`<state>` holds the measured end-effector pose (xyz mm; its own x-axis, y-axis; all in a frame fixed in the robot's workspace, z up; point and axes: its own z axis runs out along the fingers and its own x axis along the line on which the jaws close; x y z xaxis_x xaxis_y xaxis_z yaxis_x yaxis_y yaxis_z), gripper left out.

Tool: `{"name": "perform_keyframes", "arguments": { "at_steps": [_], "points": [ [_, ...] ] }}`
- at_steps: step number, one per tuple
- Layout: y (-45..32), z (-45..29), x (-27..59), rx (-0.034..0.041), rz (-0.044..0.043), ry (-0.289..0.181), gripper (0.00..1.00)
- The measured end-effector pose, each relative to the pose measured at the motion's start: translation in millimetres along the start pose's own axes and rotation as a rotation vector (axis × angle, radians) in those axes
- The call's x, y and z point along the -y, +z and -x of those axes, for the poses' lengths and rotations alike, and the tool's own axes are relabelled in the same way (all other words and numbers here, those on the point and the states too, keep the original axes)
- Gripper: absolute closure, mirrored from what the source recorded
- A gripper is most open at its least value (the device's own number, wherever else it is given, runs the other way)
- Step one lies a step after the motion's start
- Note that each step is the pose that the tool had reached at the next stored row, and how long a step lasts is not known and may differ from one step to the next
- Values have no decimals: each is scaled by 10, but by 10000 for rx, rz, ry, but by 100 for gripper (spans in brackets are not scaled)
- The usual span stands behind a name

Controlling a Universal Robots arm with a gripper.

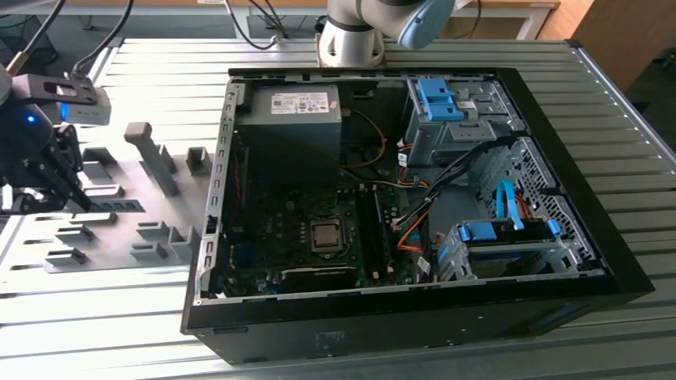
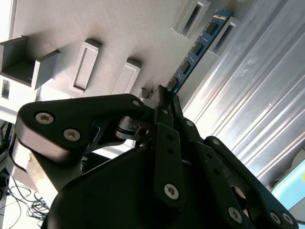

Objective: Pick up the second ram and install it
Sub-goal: 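Pick up the second ram and move it above second insertion slot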

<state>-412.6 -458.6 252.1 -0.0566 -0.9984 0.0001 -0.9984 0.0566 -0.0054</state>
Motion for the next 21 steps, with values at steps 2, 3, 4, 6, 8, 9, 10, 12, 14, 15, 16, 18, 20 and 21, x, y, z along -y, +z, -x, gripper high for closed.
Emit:
{"name": "perform_keyframes", "arguments": {
  "at_steps": [2, 3, 4, 6, 8, 9, 10, 12, 14, 15, 16, 18, 20, 21],
  "points": [
    [-5, 0, 0, 1, -1, 0, 86],
    [-8, 0, 0, 1, -1, 0, 86],
    [-10, 0, 0, 0, -1, 0, 86],
    [-16, 0, 0, 0, -1, 0, 86],
    [-21, 0, 0, 0, 0, 0, 86],
    [-24, 0, 0, 1, -1, 0, 86],
    [-27, 0, 0, 1, 0, 0, 86],
    [-32, 0, 0, 1, -1, 0, 86],
    [-36, 0, 0, 1, -1, 0, 86],
    [-39, 0, 0, 0, 0, 0, 86],
    [-41, 0, 0, 1, 0, 0, 86],
    [-46, 0, 0, 1, 0, 0, 86],
    [-51, 0, 0, 0, 0, 1, 86],
    [-53, 0, 0, 0, -1, 0, 86]
  ]
}}
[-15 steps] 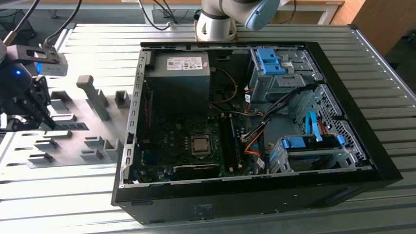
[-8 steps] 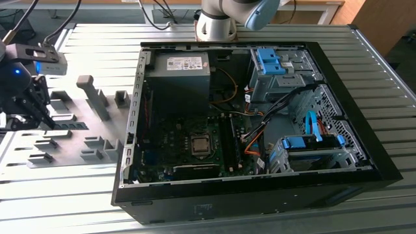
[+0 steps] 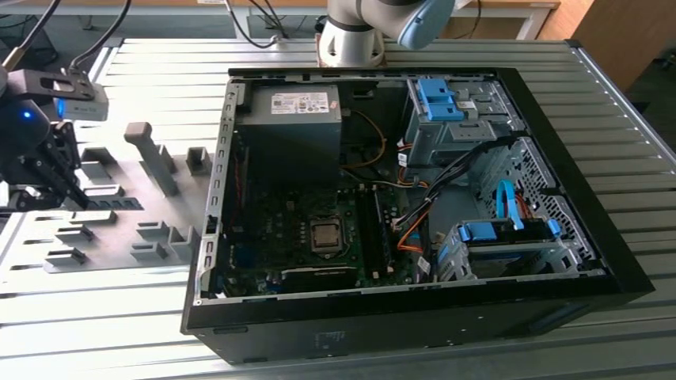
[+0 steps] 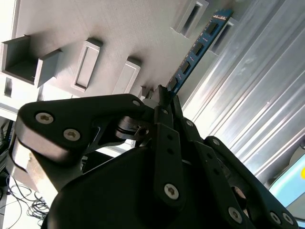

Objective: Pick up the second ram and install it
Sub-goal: 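Pick up the second ram and move it above second insertion slot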

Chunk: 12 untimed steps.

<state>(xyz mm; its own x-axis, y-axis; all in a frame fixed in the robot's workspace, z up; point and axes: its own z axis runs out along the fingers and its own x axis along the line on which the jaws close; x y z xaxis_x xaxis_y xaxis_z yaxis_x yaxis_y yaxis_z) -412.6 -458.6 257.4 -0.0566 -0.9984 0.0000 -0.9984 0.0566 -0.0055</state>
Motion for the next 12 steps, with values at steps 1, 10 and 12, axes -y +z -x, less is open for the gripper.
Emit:
{"name": "perform_keyframes", "arguments": {
  "at_steps": [1, 10, 12],
  "points": [
    [-2, 0, 0, 0, 0, 0, 86],
    [-29, 0, 0, 0, 0, 0, 86],
    [-34, 0, 0, 0, 0, 0, 86]
  ]
}}
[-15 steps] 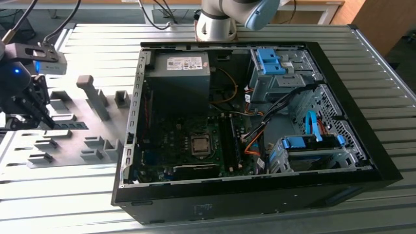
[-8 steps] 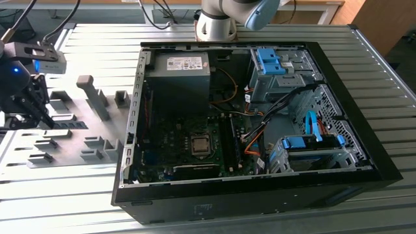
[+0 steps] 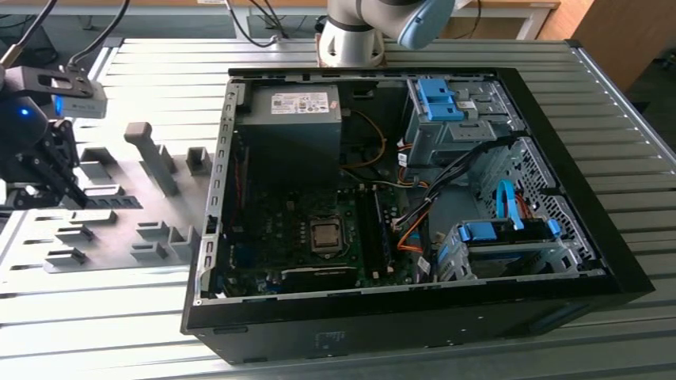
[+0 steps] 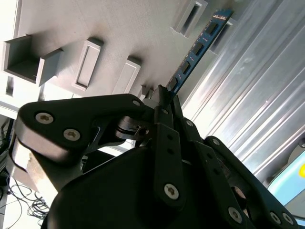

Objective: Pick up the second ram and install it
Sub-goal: 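Pick up the second ram and move it above second insertion slot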

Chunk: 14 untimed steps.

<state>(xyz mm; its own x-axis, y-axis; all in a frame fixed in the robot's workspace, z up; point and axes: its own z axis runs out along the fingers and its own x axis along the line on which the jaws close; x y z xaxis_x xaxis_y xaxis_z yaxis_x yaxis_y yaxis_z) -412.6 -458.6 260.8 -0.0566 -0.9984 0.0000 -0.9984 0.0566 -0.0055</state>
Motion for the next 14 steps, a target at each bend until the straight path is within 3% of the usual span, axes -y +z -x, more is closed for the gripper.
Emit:
{"name": "perform_keyframes", "arguments": {
  "at_steps": [14],
  "points": [
    [-68, 1, 0, 0, 1, 0, 86]
  ]
}}
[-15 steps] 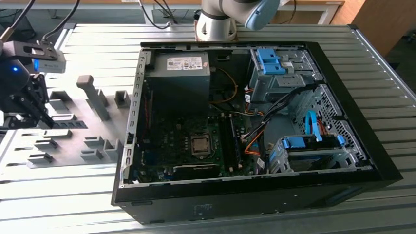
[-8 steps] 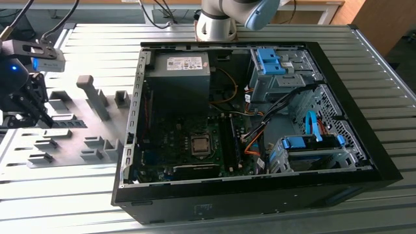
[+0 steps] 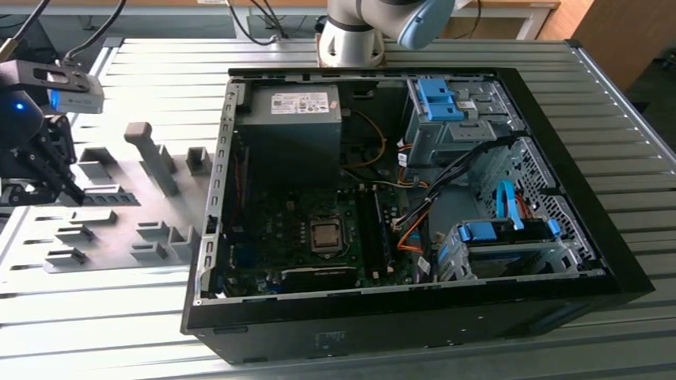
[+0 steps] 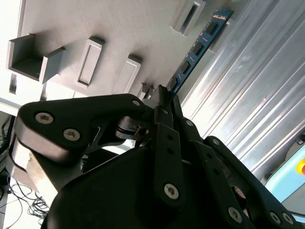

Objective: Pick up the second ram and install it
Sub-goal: 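Pick up the second ram and move it above second insertion slot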

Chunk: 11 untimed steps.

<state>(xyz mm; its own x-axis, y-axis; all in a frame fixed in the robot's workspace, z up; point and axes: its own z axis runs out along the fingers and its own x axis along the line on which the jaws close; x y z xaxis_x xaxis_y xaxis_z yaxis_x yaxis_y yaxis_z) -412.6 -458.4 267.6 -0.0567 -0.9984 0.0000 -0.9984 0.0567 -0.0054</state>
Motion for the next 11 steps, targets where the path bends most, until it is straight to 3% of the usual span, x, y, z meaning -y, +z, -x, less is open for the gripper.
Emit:
{"name": "perform_keyframes", "arguments": {
  "at_steps": [11],
  "points": [
    [-50, 2, 0, 0, 0, 0, 86]
  ]
}}
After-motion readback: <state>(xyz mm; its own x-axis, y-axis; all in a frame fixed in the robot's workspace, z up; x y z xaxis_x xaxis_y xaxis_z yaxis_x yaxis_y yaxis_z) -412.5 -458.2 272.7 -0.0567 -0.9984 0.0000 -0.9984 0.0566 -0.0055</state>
